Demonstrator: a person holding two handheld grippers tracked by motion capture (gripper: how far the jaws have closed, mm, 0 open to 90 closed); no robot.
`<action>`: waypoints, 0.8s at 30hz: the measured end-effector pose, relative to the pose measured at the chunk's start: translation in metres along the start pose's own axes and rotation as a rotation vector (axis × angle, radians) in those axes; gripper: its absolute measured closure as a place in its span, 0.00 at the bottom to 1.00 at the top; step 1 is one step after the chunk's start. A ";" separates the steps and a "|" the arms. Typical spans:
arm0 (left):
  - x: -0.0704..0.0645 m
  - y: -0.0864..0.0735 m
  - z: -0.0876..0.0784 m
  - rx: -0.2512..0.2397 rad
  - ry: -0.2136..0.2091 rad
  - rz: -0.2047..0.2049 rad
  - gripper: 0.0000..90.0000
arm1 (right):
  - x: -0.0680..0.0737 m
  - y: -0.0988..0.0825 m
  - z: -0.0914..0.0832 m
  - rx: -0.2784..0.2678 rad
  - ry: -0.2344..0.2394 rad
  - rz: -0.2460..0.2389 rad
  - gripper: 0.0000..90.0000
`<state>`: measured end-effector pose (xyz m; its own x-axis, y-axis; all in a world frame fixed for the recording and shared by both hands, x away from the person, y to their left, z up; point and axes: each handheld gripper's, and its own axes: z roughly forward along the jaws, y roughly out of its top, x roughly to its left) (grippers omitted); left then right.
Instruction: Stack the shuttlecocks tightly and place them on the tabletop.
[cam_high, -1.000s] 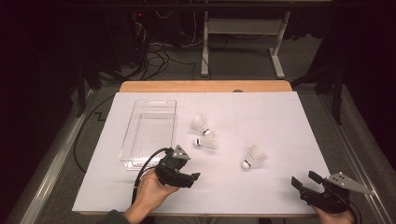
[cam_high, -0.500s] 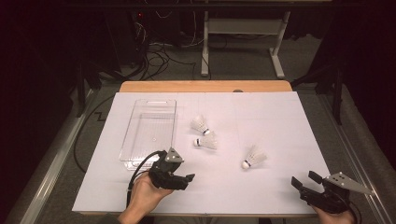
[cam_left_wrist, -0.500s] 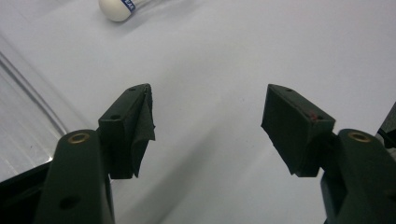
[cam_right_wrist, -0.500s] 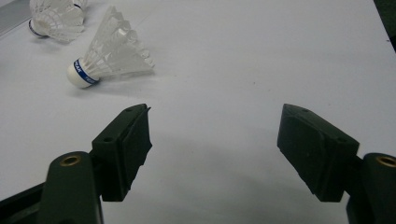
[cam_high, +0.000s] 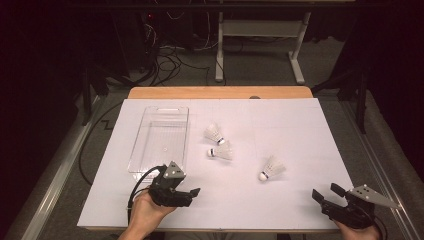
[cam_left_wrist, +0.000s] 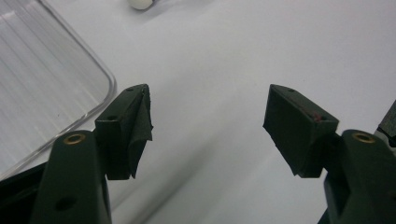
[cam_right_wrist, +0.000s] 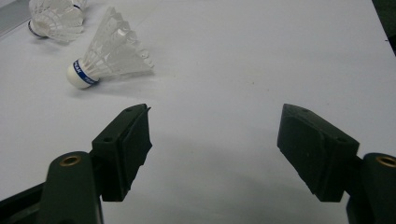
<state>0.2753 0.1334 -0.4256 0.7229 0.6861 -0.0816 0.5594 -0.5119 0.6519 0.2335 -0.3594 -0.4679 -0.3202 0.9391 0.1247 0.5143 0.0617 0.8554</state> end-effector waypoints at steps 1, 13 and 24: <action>0.000 -0.001 -0.001 0.001 0.000 -0.003 0.37 | 0.000 0.000 0.000 0.000 -0.001 -0.001 0.29; 0.004 -0.015 -0.010 -0.021 0.004 -0.025 0.37 | 0.000 0.000 0.000 0.002 -0.003 0.001 0.29; 0.011 -0.028 -0.020 -0.042 0.019 -0.055 0.37 | 0.000 0.000 0.000 0.003 -0.002 -0.002 0.29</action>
<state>0.2594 0.1654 -0.4294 0.6832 0.7228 -0.1038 0.5802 -0.4510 0.6782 0.2335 -0.3591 -0.4680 -0.3193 0.9397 0.1224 0.5162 0.0642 0.8541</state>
